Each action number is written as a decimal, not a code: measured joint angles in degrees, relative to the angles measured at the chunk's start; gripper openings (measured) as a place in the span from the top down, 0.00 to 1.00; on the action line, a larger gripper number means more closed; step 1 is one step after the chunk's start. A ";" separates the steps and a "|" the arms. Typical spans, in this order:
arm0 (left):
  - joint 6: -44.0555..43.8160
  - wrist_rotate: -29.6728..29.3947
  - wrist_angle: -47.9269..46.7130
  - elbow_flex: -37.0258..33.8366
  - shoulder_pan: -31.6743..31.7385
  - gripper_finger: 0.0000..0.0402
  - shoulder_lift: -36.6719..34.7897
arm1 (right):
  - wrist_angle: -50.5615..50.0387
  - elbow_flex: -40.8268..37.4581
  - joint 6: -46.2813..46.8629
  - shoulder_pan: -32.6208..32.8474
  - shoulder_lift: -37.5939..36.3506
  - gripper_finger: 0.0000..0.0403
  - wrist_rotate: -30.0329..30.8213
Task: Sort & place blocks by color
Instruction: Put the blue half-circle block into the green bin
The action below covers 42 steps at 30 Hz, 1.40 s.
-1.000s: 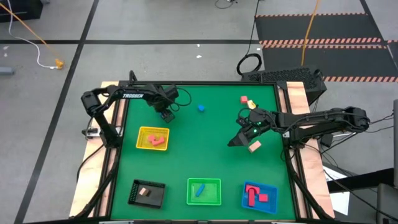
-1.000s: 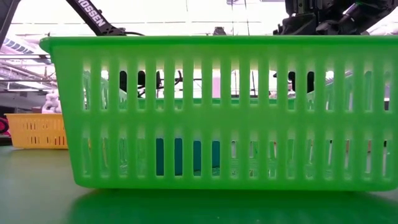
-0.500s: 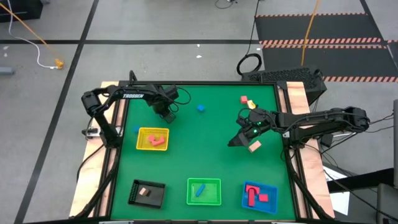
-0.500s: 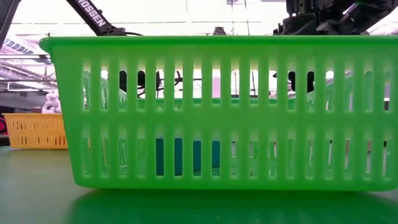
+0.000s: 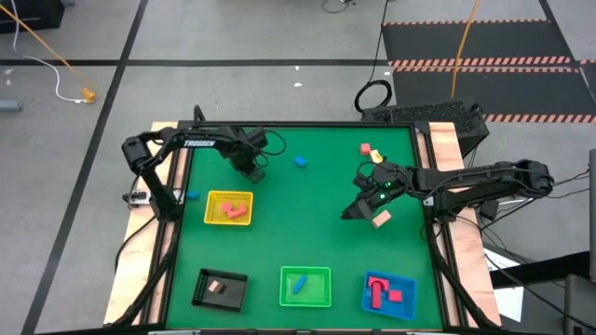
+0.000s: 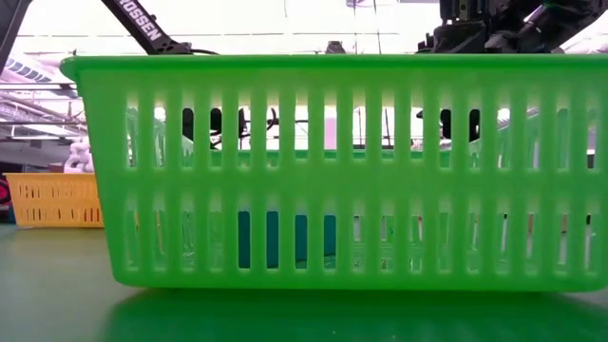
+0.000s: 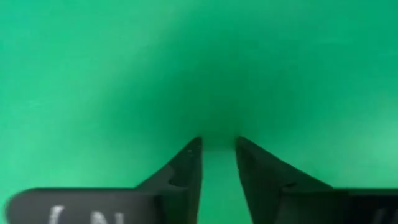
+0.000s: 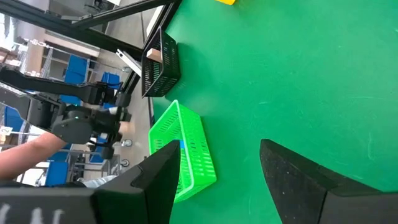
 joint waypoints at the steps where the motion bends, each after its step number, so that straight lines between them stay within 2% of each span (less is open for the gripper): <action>1: -0.74 2.13 0.99 0.00 -0.33 0.72 -0.02 | 0.00 0.00 -0.02 0.00 0.00 0.48 0.20; 5: -4.32 11.26 8.76 0.00 -2.12 0.62 -0.02 | 0.00 0.00 0.17 -0.24 0.00 0.48 3.27; 7: -5.45 13.29 14.88 0.00 -3.41 0.60 -0.04 | -0.01 0.00 0.27 -0.98 0.00 0.48 4.39; 10: -5.61 13.53 23.34 0.00 -5.84 0.57 -0.07 | -0.03 0.00 0.39 -2.95 0.00 0.48 7.58; 16: -6.15 13.05 32.30 0.00 -9.44 0.56 -0.07 | 0.14 0.00 -6.82 -6.36 1.54 0.48 22.48; 20: -7.20 13.02 34.36 0.00 -10.55 0.56 -0.07 | 4.04 0.00 -10.37 -6.73 5.70 0.46 25.24; 26: -14.81 13.48 33.73 0.00 -11.29 0.56 -0.07 | 19.56 0.00 -11.89 -6.83 14.80 0.35 25.57; 30: -18.67 18.17 30.04 0.02 -11.61 0.56 -0.14 | 28.31 0.67 -16.90 -7.28 20.80 0.27 28.01; 35: -21.06 25.12 19.93 0.02 -11.86 0.56 -0.15 | 28.82 5.29 -28.09 -7.82 27.33 0.22 31.44; 39: -19.75 24.83 12.44 0.02 -12.78 0.56 -0.15 | 28.82 9.06 -37.69 -7.84 31.63 0.22 36.18; 42: -18.91 23.20 9.05 0.02 -13.53 0.56 -0.15 | 28.85 10.48 -41.02 -8.35 34.34 0.23 38.97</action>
